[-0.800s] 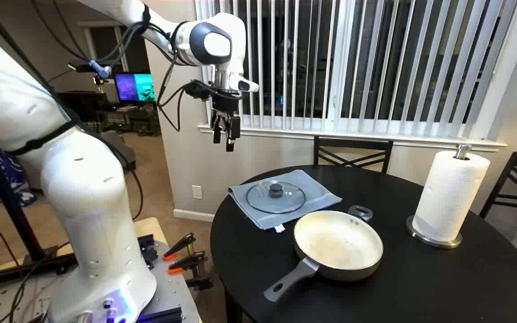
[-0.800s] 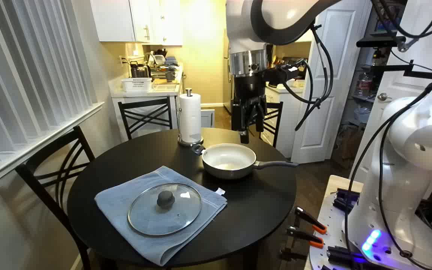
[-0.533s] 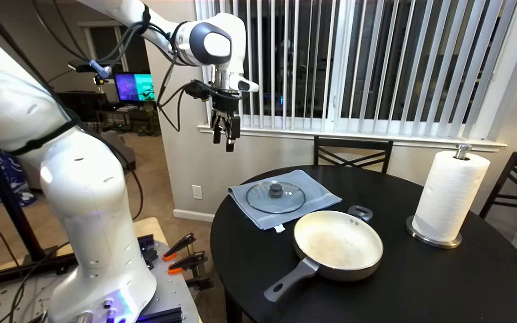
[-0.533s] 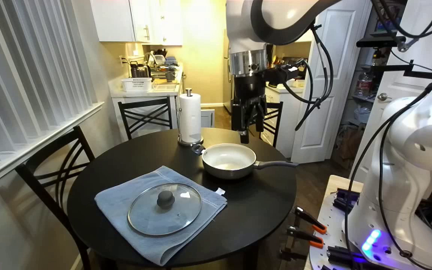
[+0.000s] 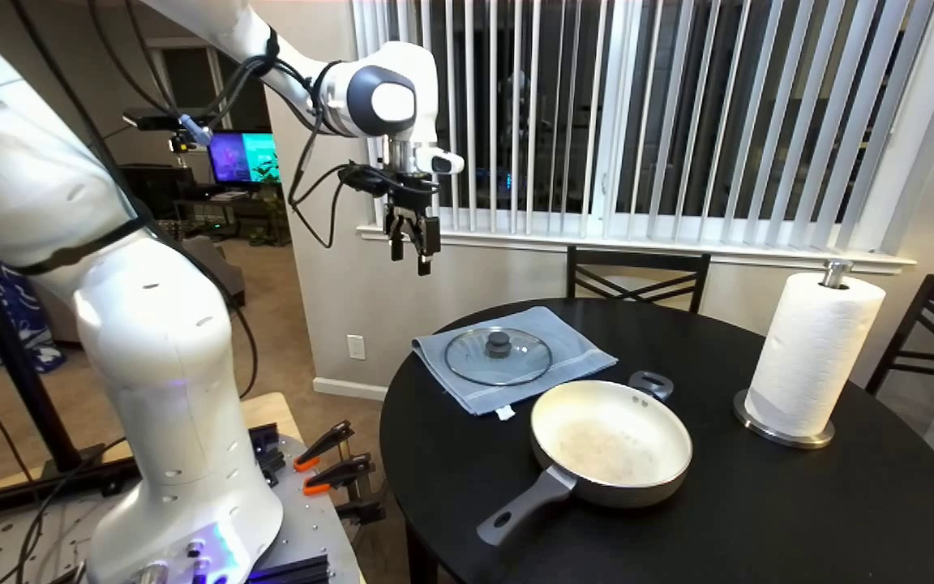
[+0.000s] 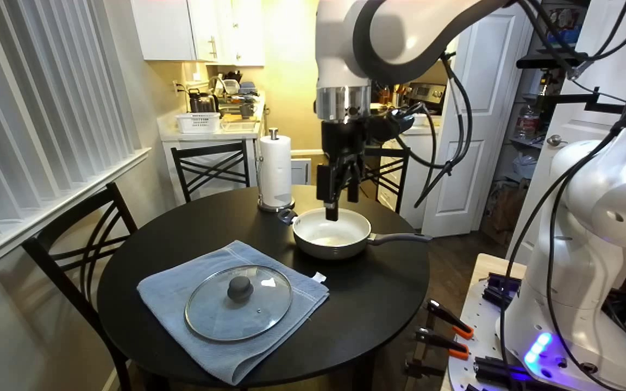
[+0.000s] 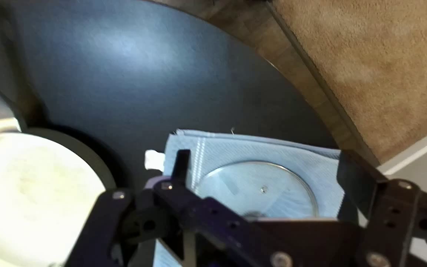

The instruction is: Put the glass lid on the pan.

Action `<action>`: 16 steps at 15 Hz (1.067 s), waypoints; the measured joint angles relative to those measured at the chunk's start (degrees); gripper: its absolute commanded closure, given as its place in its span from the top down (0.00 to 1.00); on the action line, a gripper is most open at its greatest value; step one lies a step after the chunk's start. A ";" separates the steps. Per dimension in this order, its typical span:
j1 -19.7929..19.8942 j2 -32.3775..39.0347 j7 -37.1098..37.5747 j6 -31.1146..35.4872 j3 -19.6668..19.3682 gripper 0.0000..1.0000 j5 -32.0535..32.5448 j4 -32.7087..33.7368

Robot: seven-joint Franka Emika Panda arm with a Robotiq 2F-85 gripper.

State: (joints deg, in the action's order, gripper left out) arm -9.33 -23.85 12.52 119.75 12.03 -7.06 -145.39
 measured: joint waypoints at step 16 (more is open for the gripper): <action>-7.71 41.41 7.13 32.18 -2.43 1.00 12.60 16.81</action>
State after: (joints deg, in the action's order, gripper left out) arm -17.04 17.56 19.65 151.93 9.60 5.54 -128.58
